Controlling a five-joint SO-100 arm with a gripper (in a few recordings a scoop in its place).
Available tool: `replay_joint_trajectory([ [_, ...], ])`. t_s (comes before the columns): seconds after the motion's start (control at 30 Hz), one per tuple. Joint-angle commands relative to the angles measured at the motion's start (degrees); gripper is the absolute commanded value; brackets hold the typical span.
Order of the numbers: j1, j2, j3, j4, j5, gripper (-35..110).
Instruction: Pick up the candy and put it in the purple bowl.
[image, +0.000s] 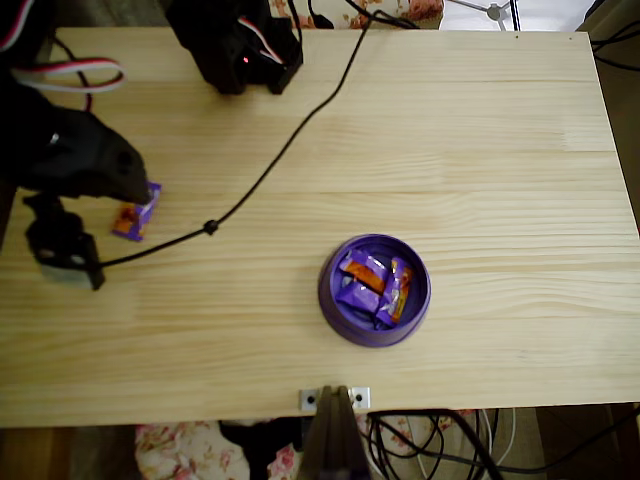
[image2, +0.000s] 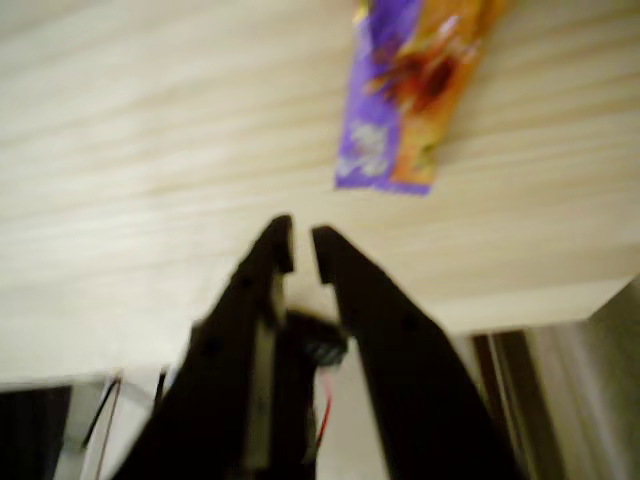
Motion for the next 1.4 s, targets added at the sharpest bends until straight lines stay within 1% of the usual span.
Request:
replay_joint_trajectory([
  [0.0, 2.8, 6.9, 1.5, -5.2, -1.1, 2],
  [0.17, 5.5, 3.3, 0.3, -5.3, -3.6, 5],
  [0.23, 5.7, 3.0, 0.8, -5.4, -3.5, 9],
  [0.37, 6.2, 0.9, 0.7, -4.9, -3.6, 13],
  [0.5, 6.5, -0.8, 1.7, -4.7, -5.2, 21],
  [0.7, 6.2, -1.1, 3.0, -5.3, -9.1, 26],
  [0.83, 4.9, 0.5, 5.4, -6.9, -9.6, 26],
  [1.0, 3.5, 0.5, 5.5, -5.1, -9.1, 30],
  [1.37, -1.0, 1.2, 8.2, -8.1, -4.9, 31],
])
